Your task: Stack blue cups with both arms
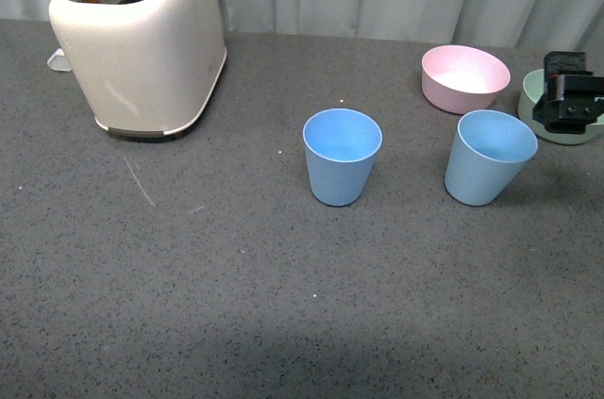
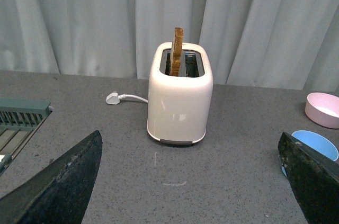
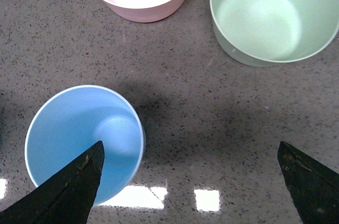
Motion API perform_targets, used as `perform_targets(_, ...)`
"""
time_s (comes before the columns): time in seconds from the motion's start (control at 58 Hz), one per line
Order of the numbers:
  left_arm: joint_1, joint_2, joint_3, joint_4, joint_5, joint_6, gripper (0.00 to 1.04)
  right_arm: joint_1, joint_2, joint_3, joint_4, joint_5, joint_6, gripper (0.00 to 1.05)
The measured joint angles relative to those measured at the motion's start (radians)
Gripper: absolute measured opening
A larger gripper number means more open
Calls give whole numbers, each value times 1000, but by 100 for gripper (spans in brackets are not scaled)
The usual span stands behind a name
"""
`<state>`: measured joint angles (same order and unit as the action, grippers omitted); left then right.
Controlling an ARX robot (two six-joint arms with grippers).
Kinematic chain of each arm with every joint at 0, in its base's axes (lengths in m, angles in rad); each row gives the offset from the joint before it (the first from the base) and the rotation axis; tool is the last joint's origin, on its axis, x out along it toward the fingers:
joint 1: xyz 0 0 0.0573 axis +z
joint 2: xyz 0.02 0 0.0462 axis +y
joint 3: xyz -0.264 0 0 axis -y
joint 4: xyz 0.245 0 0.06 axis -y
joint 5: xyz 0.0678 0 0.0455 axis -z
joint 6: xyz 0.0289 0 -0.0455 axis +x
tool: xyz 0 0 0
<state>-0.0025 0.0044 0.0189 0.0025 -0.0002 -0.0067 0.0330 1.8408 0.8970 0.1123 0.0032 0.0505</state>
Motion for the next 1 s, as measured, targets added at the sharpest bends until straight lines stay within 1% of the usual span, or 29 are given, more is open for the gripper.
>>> perform_targets(0.224,0,0,0,0,0,0,98,30,99,90,-60,8,62,95)
perform_targets(0.259,0,0,0,0,0,0,98,33,111,102,-71,8,70,93)
perform_targets(0.31,0,0,0,0,0,0,98,37,125,116,-87,18,82,87)
perform_targets(0.379,0,0,0,0,0,0,98,41,147,137,-113,30,95,74)
perform_targets(0.552,0,0,0,0,0,0,98,42,174,154,-147,40,111,51)
perform_targets(0.621,0,0,0,0,0,0,98,42,182,154,-149,41,119,37)
perform_targets(0.759,0,0,0,0,0,0,98,42,183,155,-150,41,130,19)
perform_targets(0.81,0,0,0,0,0,0,98,42,183,156,-156,41,138,9)
perform_targets(0.897,0,0,0,0,0,0,98,42,177,167,-170,16,160,0)
perform_targets(1.0,0,0,0,0,0,0,98,44,166,174,-193,15,180,1)
